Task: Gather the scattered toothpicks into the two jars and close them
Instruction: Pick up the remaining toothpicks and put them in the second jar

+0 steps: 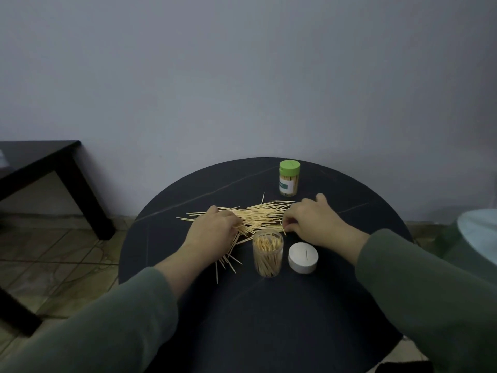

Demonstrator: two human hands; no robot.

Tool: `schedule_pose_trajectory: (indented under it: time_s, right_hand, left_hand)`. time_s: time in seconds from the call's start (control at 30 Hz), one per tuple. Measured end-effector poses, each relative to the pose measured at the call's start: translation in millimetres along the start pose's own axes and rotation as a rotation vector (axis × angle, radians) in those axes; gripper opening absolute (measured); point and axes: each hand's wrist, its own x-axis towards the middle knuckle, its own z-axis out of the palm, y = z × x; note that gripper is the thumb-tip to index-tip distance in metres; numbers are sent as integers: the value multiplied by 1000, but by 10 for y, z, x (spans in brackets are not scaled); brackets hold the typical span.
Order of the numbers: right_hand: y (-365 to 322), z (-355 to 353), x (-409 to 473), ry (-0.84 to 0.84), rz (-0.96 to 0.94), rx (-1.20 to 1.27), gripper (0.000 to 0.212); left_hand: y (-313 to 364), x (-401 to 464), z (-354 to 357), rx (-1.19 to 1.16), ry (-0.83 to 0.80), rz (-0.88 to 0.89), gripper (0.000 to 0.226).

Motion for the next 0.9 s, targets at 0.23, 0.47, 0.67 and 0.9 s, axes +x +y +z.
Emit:
schedule_pose_trajectory:
  time_s: [0.23, 0.47, 0.67, 0.9]
  right_hand:
    - [-211, 0, 190, 82, -81, -7, 49]
    - [-296, 35, 348, -33, -83, 9, 55]
    - [-267, 41, 398, -47, -101, -110, 36]
    - [-214, 37, 377, 37, -69, -133, 25]
  left_hand:
    - [2, 3, 25, 56, -42, 69, 42]
    - [-16, 13, 38, 69, -45, 55, 37]
    - [-15, 22, 9, 70, -54, 25, 34]
    - [7, -2, -43, 72, -17, 8, 33]
